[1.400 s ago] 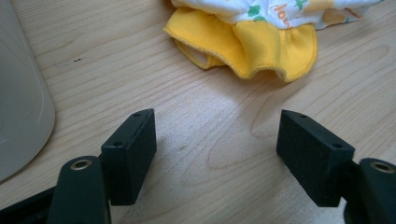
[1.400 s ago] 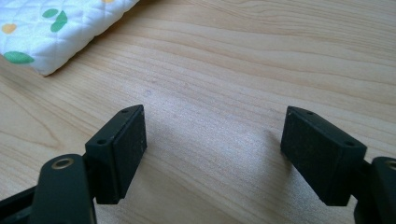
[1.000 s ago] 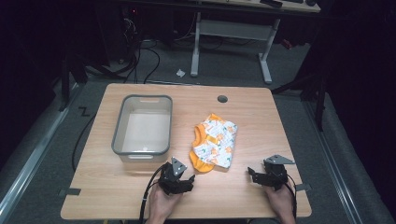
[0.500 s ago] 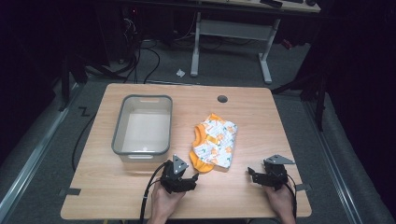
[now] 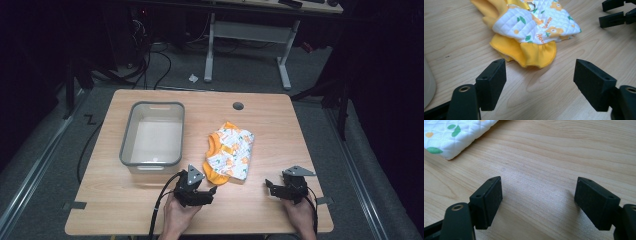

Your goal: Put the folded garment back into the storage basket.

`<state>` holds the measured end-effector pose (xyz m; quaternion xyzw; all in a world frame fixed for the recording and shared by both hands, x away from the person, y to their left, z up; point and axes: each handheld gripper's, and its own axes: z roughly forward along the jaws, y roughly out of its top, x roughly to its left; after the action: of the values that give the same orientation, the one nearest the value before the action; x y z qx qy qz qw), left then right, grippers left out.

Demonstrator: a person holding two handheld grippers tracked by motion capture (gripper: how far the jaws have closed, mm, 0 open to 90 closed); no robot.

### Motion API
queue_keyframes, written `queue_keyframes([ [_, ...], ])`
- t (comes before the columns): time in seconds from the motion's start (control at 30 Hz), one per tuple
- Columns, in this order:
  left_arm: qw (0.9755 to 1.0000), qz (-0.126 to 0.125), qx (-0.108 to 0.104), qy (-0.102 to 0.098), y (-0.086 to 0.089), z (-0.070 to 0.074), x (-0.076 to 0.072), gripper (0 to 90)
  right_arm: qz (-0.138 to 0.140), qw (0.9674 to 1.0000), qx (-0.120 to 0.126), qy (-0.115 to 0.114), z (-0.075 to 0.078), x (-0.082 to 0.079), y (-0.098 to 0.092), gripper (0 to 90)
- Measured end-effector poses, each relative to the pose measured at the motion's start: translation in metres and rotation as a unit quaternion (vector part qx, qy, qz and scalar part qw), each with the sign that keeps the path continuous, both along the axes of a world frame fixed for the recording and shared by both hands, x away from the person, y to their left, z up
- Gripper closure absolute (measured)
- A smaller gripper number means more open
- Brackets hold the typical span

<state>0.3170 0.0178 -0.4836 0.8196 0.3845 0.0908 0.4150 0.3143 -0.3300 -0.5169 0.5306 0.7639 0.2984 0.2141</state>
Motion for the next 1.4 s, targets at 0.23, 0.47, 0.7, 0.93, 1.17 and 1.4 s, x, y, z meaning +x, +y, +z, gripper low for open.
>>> queue_keyframes([
  [0.23, 0.9998, -0.016, 0.012, -0.007, -0.014, 0.011, 0.010, 27.0, 0.000, 1.0000, 0.000, 0.000, 0.000, 0.000, 0.000, 22.7],
  [0.47, 0.9997, -0.014, 0.009, -0.015, -0.016, 0.021, 0.015, 26.2, -0.002, 1.0000, 0.000, 0.000, 0.000, 0.000, 0.000, 22.7],
  [0.7, 0.9997, -0.011, 0.017, -0.015, -0.021, 0.027, 0.030, 22.7, -0.002, 1.0000, 0.001, 0.000, 0.000, 0.000, 0.000, 22.7],
  [0.93, 0.9997, -0.009, 0.012, -0.018, -0.025, 0.032, 0.040, 22.3, -0.002, 1.0000, 0.000, -0.001, 0.000, 0.000, 0.000, 22.7],
  [1.17, 0.9996, -0.003, 0.023, -0.015, -0.035, 0.036, 0.057, 21.4, -0.002, 1.0000, 0.000, -0.001, 0.000, 0.000, 0.000, 22.7],
  [1.4, 0.9988, 0.002, 0.048, -0.012, -0.046, 0.037, 0.070, 20.9, -0.001, 1.0000, -0.001, -0.001, 0.000, 0.000, 0.000, 22.8],
])
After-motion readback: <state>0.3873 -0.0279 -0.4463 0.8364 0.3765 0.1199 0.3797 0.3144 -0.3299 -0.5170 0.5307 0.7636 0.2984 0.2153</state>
